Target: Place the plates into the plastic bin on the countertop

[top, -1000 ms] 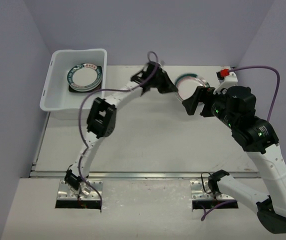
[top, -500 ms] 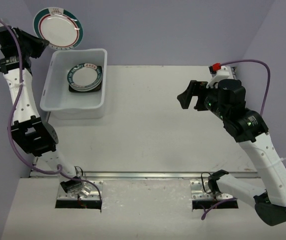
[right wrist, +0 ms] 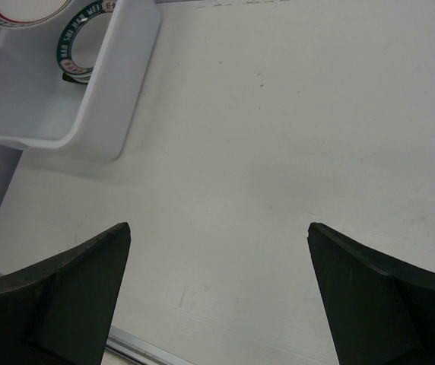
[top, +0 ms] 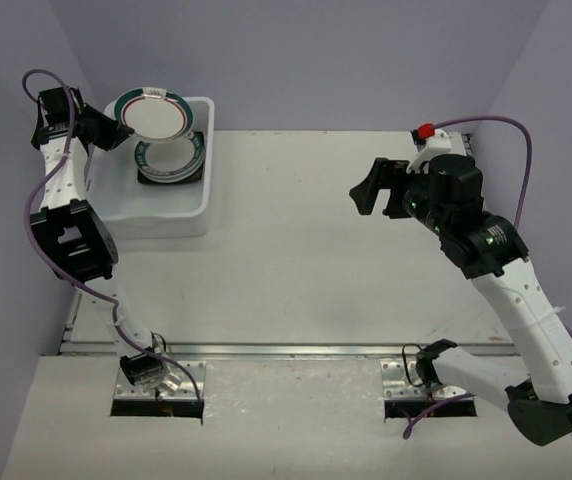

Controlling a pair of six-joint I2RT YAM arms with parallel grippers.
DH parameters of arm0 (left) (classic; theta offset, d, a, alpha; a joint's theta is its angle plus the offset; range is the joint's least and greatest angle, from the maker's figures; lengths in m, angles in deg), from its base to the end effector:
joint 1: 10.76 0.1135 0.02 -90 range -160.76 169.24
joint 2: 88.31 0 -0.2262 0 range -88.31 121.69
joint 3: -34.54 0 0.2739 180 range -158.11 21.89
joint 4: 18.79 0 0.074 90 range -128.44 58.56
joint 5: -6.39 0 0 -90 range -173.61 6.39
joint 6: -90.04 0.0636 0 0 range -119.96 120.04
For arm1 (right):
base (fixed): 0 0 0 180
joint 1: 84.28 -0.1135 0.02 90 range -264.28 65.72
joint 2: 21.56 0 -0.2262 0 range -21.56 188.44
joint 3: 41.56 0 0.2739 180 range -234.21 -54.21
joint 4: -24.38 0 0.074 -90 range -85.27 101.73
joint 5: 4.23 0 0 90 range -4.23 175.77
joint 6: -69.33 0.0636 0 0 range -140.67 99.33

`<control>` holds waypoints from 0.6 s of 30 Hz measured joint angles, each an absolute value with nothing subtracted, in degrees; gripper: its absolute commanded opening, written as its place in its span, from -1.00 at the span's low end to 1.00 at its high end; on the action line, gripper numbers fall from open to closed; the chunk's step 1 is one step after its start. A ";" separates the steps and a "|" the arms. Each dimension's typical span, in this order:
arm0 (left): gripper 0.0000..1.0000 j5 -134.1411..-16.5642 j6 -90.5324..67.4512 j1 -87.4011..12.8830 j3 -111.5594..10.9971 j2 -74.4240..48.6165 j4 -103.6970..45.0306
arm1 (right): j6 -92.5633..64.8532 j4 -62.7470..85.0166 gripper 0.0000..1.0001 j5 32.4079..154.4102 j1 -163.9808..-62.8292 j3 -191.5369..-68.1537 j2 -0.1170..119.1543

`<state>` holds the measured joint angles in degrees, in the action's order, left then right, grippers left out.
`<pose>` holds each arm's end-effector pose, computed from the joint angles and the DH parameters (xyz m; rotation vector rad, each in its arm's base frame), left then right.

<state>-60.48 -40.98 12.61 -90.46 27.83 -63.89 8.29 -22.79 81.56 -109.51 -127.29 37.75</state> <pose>0.4663 0.1743 0.2804 -0.9791 1.9834 -0.6160 0.2538 0.1144 0.3812 0.1142 1.9695 0.5557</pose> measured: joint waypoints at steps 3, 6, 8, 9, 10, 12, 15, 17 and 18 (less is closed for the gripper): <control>-0.86 -60.62 -41.31 12.64 -92.24 31.30 -63.70 | 8.26 -22.79 0.98 81.27 -109.53 -126.77 37.75; -0.74 -60.66 -41.80 12.64 -93.29 34.42 -63.21 | 8.26 -22.77 0.98 81.23 -109.51 -126.63 37.75; -0.72 -60.72 -42.17 12.64 -93.29 35.45 -63.31 | 8.24 -22.75 0.98 81.10 -109.53 -126.63 37.75; -0.71 -61.18 -42.07 12.63 -93.29 35.60 -63.60 | 8.22 -22.72 0.98 81.02 -109.53 -126.63 37.75; -0.66 -61.57 -41.99 12.62 -93.29 35.76 -63.92 | 8.20 -22.69 0.98 80.92 -109.53 -126.63 37.75; -0.30 -61.29 -42.08 12.62 -93.29 36.24 -63.61 | 8.05 -22.50 0.98 80.82 -109.51 -126.58 37.77; 0.34 -60.50 -42.01 12.54 -93.29 36.96 -62.30 | 8.02 -22.00 0.98 80.86 -109.51 -126.53 37.92; 0.80 -60.38 -42.01 12.47 -93.31 37.38 -62.18 | 7.99 -21.45 0.98 81.14 -109.53 -126.56 38.42; 1.00 -60.54 -41.52 12.43 -93.31 37.44 -62.55 | 7.98 -21.34 0.98 81.28 -109.52 -126.59 38.78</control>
